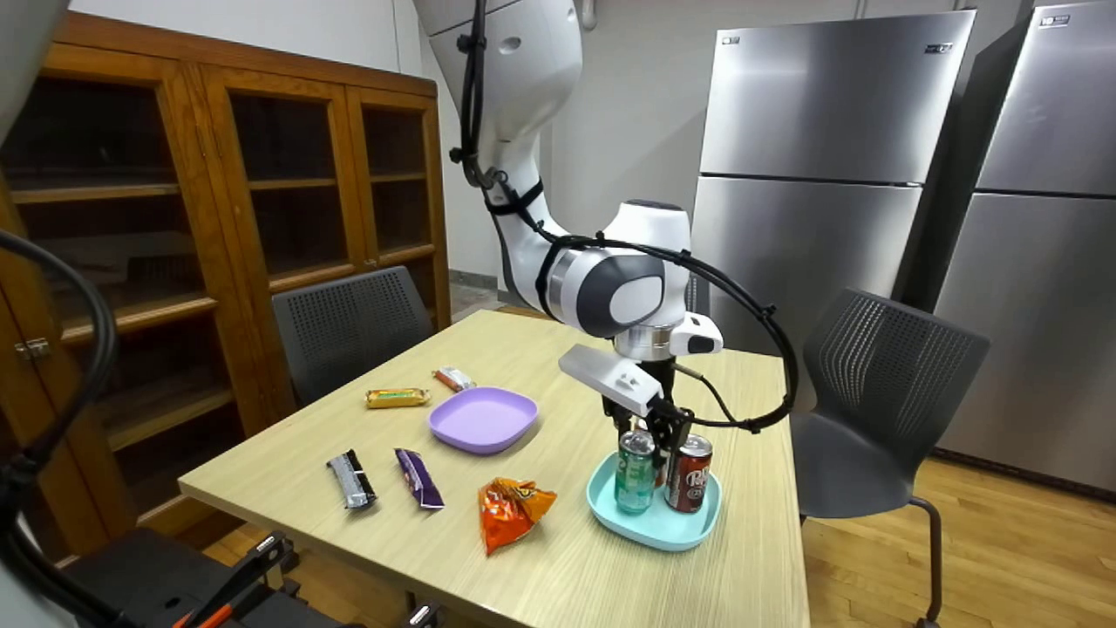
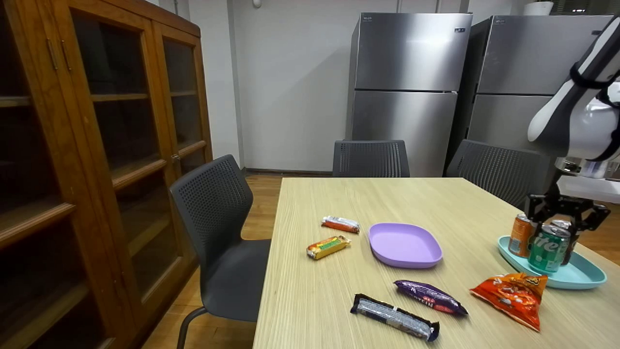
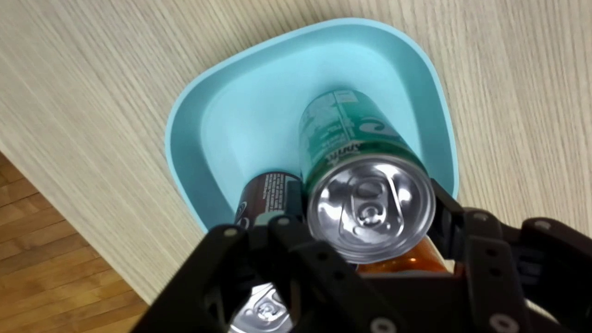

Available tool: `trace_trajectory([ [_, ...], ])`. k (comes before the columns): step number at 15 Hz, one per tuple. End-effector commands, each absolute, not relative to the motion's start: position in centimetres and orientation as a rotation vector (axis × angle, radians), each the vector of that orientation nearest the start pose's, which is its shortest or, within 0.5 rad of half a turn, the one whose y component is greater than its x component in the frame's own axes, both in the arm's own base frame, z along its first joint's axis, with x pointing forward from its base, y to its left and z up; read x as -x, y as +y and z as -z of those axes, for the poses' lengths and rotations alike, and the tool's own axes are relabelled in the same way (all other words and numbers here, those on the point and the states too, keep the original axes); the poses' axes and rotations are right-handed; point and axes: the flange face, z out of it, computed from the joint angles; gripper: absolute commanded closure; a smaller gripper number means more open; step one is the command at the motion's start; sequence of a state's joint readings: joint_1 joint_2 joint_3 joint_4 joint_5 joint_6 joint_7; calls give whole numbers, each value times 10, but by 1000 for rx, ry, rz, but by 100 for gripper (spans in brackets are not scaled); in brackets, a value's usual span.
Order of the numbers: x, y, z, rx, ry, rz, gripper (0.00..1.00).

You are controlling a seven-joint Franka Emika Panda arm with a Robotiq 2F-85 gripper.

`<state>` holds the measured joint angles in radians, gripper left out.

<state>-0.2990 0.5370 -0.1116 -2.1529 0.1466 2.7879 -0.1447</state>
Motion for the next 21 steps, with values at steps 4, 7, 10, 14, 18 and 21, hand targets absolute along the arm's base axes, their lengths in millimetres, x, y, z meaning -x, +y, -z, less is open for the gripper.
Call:
trace_trajectory([
  [4,-534,-239,-155,3117,583,173,12],
  [7,-530,-238,-162,3139,555,166,1],
  [10,-526,-234,-175,3155,523,166,0],
  [14,-525,-224,-202,3170,469,211,0],
  [18,-524,-204,-228,3181,404,269,0],
  [21,-522,-184,-240,3186,342,290,0],
])
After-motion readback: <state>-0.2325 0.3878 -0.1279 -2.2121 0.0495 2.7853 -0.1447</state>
